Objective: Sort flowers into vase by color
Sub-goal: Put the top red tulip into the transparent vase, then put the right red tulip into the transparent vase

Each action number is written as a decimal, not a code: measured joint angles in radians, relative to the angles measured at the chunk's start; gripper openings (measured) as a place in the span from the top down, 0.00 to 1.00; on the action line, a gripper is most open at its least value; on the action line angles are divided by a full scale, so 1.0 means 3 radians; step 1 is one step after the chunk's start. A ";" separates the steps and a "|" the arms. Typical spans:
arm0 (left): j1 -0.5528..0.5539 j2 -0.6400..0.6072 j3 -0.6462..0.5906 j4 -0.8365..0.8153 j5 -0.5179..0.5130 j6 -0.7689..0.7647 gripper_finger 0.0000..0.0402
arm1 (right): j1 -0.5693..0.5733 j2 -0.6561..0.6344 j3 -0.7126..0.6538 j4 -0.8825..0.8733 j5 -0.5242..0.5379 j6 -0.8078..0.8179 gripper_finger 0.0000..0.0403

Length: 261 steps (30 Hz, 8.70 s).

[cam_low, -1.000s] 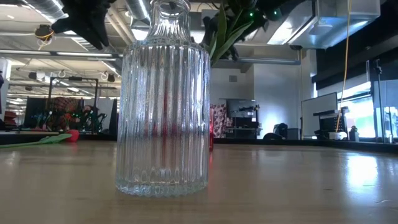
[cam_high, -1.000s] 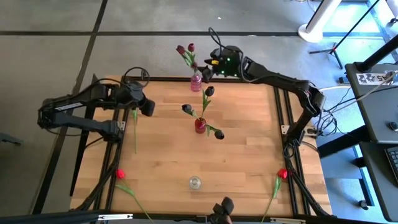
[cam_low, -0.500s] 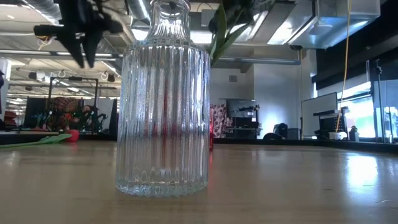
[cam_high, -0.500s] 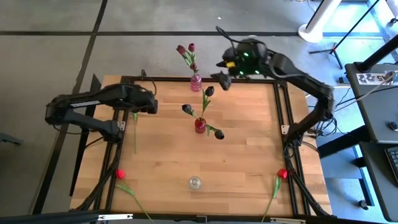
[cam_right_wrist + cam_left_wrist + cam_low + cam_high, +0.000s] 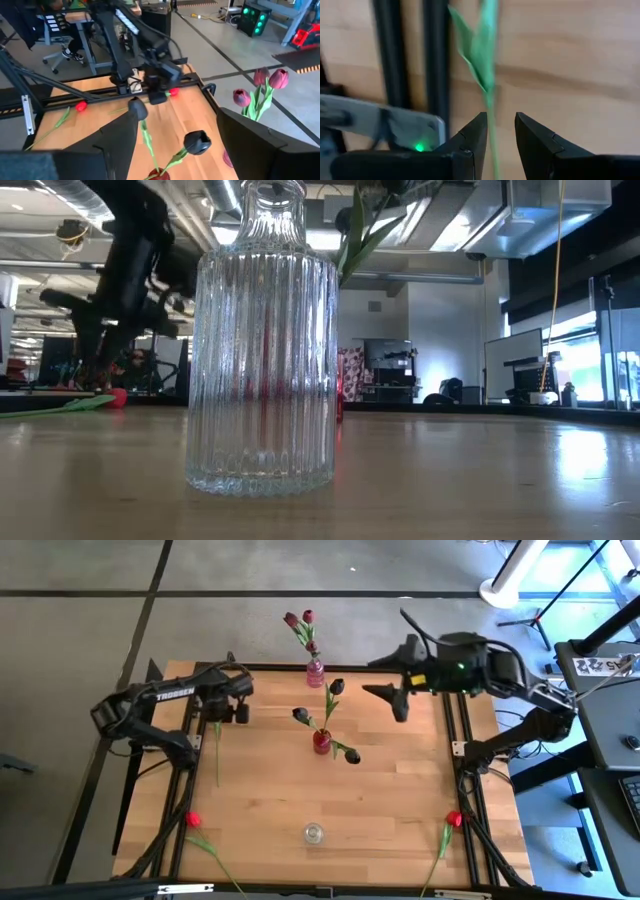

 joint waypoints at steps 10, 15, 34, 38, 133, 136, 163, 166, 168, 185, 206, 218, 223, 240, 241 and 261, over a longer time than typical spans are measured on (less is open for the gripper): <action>0.0600 0.0418 0.0008 0.0256 -0.0277 0.0929 0.72 | 0.0135 -0.0022 -0.0001 -0.0032 0.0211 0.0030 0.33; 0.0872 0.0550 -0.0113 0.0504 -0.0397 0.1005 0.65 | 0.0136 -0.0019 -0.0003 -0.0039 0.0235 0.0106 0.33; 0.0996 0.0534 -0.0578 0.1129 -0.0531 0.0726 0.64 | 0.0136 -0.0019 -0.0003 -0.0165 0.0211 0.0226 0.33; 0.0870 0.0426 -0.0584 0.1125 -0.0554 0.0633 0.69 | 0.0136 -0.0027 -0.0003 -0.0222 0.0210 0.0226 0.33; -0.3807 0.0124 0.0233 0.6832 0.0327 0.3342 0.99 | 0.2390 0.0286 -0.0005 -0.0817 0.2494 0.2461 0.33; -0.3807 0.0151 0.0233 0.6824 0.0245 0.3414 0.98 | 0.2461 0.0319 -0.0005 -0.0833 0.2530 0.2614 0.33; -0.3791 0.0323 0.0236 0.6798 0.0194 0.3405 0.99 | 0.2648 0.0328 -0.0005 -0.0828 0.2563 0.2923 0.33; -0.3791 0.0324 0.0236 0.6747 0.0190 0.3382 0.99 | 0.2648 0.0328 -0.0005 -0.0834 0.2539 0.2926 0.33; -0.3792 0.0323 0.0236 0.6640 0.0189 0.3338 0.99 | 0.2648 0.0328 -0.0005 -0.0835 0.2535 0.2927 0.33; -0.4129 0.0212 0.0235 0.5561 -0.0060 0.3050 0.67 | 0.2645 0.0358 -0.0845 -0.1373 0.0583 0.5666 0.33; -0.4209 -0.0252 0.0235 0.4711 -0.0475 0.2865 0.59 | 0.2648 0.0344 -0.2799 -0.0488 -0.1602 0.6824 0.33; -0.4208 -0.0196 0.0235 0.4390 -0.0519 0.2708 0.51 | 0.2644 0.0344 -0.2859 -0.0468 -0.1515 0.6636 0.33; -0.4224 -0.0205 0.0234 0.4158 -0.0521 0.2723 0.48 | 0.2644 0.0344 -0.2859 -0.0482 -0.1545 0.6662 0.33; -0.4655 -0.0744 0.0234 0.2384 -0.0662 0.1002 0.47 | 0.2672 0.0342 -0.3821 0.0195 -0.2287 0.6773 0.33; -0.4691 -0.0762 0.0234 0.2260 -0.0664 0.0871 0.47 | 0.2667 0.0342 -0.3900 0.0267 -0.2299 0.6801 0.33; -0.4904 -0.0796 0.0234 0.1781 -0.1816 0.0343 0.47 | 0.2679 0.0346 -0.4133 0.0988 -0.1691 0.7280 0.97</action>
